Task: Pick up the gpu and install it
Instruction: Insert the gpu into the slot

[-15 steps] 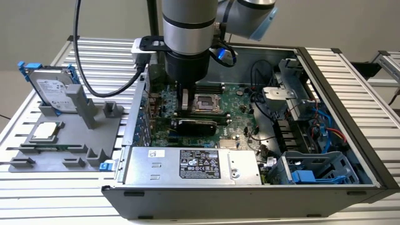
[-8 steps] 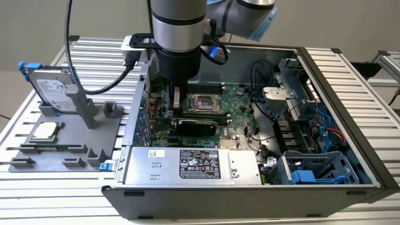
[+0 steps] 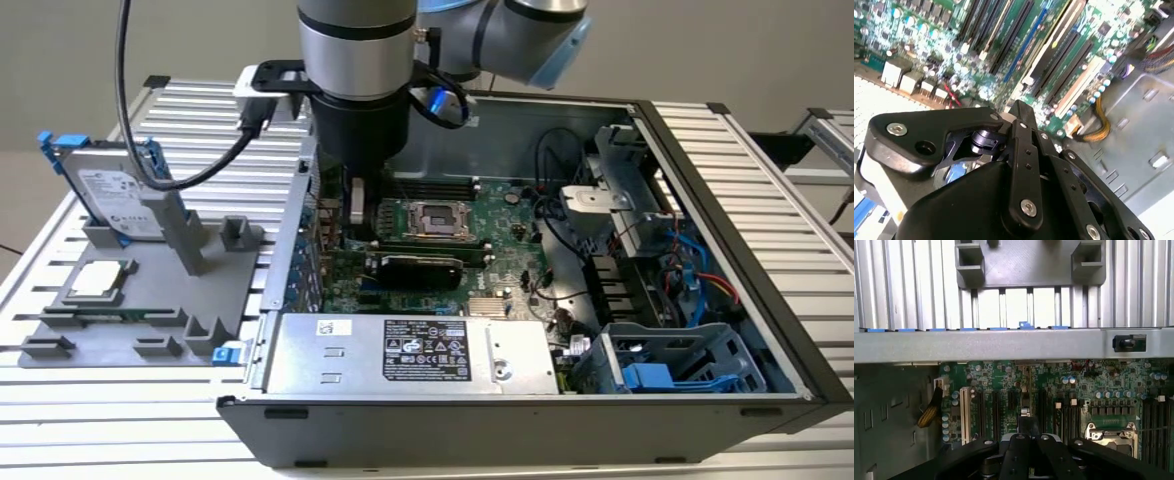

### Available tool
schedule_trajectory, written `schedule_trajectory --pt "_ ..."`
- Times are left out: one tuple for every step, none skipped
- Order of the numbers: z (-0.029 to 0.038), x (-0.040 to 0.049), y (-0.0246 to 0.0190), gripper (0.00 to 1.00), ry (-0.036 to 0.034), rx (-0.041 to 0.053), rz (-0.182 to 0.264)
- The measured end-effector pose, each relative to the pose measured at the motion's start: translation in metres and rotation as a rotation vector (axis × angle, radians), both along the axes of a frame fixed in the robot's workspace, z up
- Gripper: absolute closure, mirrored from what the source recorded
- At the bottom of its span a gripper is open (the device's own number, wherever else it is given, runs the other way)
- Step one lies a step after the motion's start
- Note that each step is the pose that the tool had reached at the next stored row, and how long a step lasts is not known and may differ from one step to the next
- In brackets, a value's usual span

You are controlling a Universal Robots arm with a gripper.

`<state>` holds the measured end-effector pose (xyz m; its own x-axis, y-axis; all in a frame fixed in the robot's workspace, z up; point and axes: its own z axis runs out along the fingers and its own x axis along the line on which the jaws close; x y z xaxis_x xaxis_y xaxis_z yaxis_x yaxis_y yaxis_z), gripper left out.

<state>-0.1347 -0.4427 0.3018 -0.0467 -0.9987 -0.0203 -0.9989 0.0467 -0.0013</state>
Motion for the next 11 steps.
schedule_trajectory --pt "0.0007 -0.0017 0.0 1.0 -0.0001 0.0001 0.0" --pt "0.0012 -0.0035 0.0 1.0 -0.0001 0.0001 0.0" --pt "0.0018 -0.0056 0.0 1.0 0.0 0.0001 0.0" --pt "0.0022 -0.0081 0.0 1.0 0.0001 0.0 0.0" --pt "0.0023 -0.0109 0.0 1.0 0.0001 0.0001 0.0" --pt "0.0024 -0.0138 0.0 1.0 0.0001 0.0 0.0" --pt "0.0024 -0.0171 0.0 1.0 0.0001 0.0 0.0" --pt "0.0024 -0.0202 0.0 1.0 0.0 0.0 0.0" --pt "0.0025 -0.0228 0.0 1.0 0.0001 0.0001 0.0" --pt "0.003 -0.0244 0.0 1.0 0.0001 0.0001 0.0" --pt "0.0037 -0.0259 0.0 1.0 0.0002 -0.0001 0.0"
